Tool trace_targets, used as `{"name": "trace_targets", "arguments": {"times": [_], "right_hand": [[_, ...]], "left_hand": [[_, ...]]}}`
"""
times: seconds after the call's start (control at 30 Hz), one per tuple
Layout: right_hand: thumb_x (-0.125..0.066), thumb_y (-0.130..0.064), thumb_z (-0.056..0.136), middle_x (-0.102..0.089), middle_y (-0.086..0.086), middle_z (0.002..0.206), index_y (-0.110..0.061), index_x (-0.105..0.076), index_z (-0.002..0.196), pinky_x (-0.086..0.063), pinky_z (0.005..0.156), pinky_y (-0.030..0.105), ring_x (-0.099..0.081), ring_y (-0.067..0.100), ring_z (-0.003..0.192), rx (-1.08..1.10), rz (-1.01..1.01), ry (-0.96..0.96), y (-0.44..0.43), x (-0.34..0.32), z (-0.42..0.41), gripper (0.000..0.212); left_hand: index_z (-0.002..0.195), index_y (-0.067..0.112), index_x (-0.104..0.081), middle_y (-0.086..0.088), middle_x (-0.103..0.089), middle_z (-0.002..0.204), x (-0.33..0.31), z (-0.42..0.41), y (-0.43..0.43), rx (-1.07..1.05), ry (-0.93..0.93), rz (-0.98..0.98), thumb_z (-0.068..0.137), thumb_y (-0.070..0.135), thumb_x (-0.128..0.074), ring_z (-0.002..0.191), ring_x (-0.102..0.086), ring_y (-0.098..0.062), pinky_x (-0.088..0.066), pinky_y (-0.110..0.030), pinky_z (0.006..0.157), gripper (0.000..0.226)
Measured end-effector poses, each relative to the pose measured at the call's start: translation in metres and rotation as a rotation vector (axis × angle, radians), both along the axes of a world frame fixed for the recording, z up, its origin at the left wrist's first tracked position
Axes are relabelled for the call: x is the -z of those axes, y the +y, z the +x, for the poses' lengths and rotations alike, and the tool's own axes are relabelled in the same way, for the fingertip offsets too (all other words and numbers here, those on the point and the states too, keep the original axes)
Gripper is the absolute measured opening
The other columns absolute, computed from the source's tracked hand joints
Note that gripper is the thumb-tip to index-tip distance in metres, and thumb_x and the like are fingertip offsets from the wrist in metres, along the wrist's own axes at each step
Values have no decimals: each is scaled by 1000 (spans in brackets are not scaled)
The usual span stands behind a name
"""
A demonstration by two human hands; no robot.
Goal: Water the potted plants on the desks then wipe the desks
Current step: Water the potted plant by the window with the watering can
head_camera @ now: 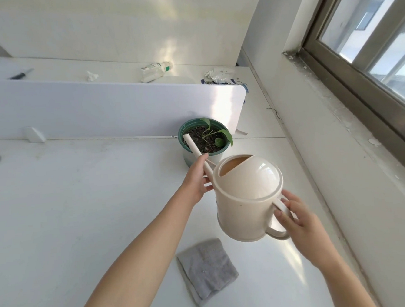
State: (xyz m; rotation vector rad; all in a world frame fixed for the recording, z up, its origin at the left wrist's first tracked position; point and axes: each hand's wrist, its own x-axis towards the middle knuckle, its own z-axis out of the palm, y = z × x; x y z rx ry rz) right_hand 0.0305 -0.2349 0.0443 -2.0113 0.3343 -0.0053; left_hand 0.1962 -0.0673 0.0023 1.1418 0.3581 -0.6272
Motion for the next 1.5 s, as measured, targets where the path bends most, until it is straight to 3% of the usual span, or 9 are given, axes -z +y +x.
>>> {"name": "trace_targets", "arguments": {"times": [0.07, 0.23, 0.37, 0.5, 0.67, 1.1, 1.33, 1.43, 1.5], "right_hand": [[-47, -9, 91, -34, -3, 141, 8, -52, 81, -34, 87, 26, -43, 12, 118, -25, 21, 24, 3, 8, 1, 21], [-44, -11, 93, -32, -6, 132, 9, -53, 85, -28, 91, 23, -37, 16, 125, -114, -71, 39, 13, 29, 11, 24], [-41, -13, 94, -36, 3, 133, 12, -51, 89, -30, 87, 23, -32, 22, 133, -196, -152, 63, 26, 42, 30, 27], [-40, -10, 94, -50, 25, 115, 15, -49, 101, -37, 84, 38, -45, 34, 108, -299, -235, 53, 50, 44, 53, 28], [-39, -15, 95, -46, 9, 95, 0, -50, 93, -33, 70, 29, -43, 24, 84, -419, -219, 122, 90, 46, 72, 18], [-39, -13, 93, -47, 9, 90, -6, -48, 91, -32, 68, 28, -42, 21, 79, -585, -185, 165, 164, 61, 81, 12], [-39, -14, 93, -49, 8, 90, -12, -44, 88, -32, 70, 28, -43, 21, 81, -611, -175, 139, 166, 66, 86, 7], [-39, -19, 94, -50, 5, 99, -8, -48, 104, -35, 70, 28, -45, 20, 87, -651, -120, 169, 159, 65, 87, 17], [-41, -24, 94, -49, 2, 110, -8, -44, 119, -38, 80, 25, -47, 18, 101, -609, -53, 169, 146, 63, 91, 30]], "left_hand": [[93, 14, -50, -6, -56, 81, 4, -9, 12, -42, -26, 23, 93, 38, -43, 74, -55, -18, -47, -31, 65, 25], [88, 14, -46, -6, -49, 79, 17, -28, 47, -215, -65, 39, 94, 31, -41, 72, -51, -19, -45, -32, 66, 19], [86, 16, -45, -9, -50, 91, 25, -41, 81, -314, -101, 80, 92, 30, -42, 87, -51, -22, -42, -39, 80, 16], [99, 19, -46, -5, -54, 109, 25, -54, 119, -386, -102, 167, 93, 32, -41, 110, -49, -23, -31, -43, 92, 16], [106, 22, -45, -4, -53, 117, 20, -66, 165, -488, -86, 194, 94, 32, -42, 112, -50, -27, -34, -44, 92, 17], [105, 19, -45, -5, -53, 110, 29, -98, 228, -765, -5, 198, 93, 30, -43, 102, -50, -28, -37, -37, 88, 16], [108, 19, -45, -5, -51, 117, 29, -107, 227, -783, -3, 202, 95, 27, -41, 107, -49, -26, -36, -40, 92, 15], [118, 15, -48, -4, -48, 116, 19, -111, 221, -767, 1, 323, 94, 26, -41, 110, -46, -24, -35, -39, 93, 27], [108, 13, -51, -5, -47, 105, 3, -116, 210, -822, -19, 499, 92, 24, -43, 98, -43, -26, -36, -35, 85, 20]]}}
